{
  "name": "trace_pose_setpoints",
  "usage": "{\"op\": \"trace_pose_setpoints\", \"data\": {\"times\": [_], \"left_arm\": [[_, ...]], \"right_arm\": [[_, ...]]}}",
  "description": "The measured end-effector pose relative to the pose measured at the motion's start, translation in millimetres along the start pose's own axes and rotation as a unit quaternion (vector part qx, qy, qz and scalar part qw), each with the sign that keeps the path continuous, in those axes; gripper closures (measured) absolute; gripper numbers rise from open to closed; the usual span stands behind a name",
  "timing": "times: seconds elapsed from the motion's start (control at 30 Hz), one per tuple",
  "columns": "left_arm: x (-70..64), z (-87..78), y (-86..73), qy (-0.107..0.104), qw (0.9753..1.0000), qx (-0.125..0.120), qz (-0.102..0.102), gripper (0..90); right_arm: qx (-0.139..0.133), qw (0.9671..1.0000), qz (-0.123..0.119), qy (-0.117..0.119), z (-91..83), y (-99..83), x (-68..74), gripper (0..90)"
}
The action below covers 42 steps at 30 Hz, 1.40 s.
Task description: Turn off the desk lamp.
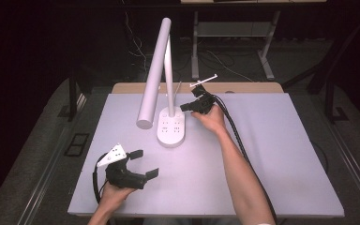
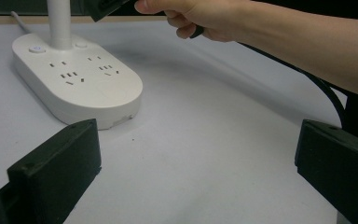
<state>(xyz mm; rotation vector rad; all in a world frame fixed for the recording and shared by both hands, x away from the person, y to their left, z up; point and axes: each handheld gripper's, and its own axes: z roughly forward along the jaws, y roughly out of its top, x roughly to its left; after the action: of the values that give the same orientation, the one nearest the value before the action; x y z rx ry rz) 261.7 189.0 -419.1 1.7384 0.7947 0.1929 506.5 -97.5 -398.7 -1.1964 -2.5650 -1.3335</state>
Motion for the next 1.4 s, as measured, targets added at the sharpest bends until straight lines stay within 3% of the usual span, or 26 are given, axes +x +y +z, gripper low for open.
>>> {"op": "trace_pose_setpoints", "data": {"times": [0.73, 1.0, 1.17, 1.3, 1.4], "left_arm": [[1.5, 0.2, 0.4, -0.001, 1.0, 0.001, 0.001, 0.0], [1.8, 0.0, 0.3, 0.0, 1.0, 0.0, 0.0, 0.0], [1.5, 0.4, 0.2, 0.0, 1.0, 0.001, -0.001, 0.0], [1.1, 1.0, 0.3, -0.001, 1.0, 0.002, 0.001, 0.0], [1.3, 0.8, 0.3, -0.001, 1.0, 0.001, 0.0, 0.0]], "right_arm": [[-0.001, 0.9996, 0.028, -0.001, 29.5, -11.2, -8.3, 90.0], [-0.003, 0.9991, 0.042, 0.002, 31.2, -11.3, -7.7, 90.0], [-0.003, 0.9995, 0.026, -0.015, 31.3, -11.8, -3.5, 90.0], [-0.003, 0.9993, 0.031, -0.02, 31.5, -12.3, -3.4, 90.0], [0.005, 0.9993, 0.017, -0.034, 31.6, -10.7, 1.4, 90.0]]}}
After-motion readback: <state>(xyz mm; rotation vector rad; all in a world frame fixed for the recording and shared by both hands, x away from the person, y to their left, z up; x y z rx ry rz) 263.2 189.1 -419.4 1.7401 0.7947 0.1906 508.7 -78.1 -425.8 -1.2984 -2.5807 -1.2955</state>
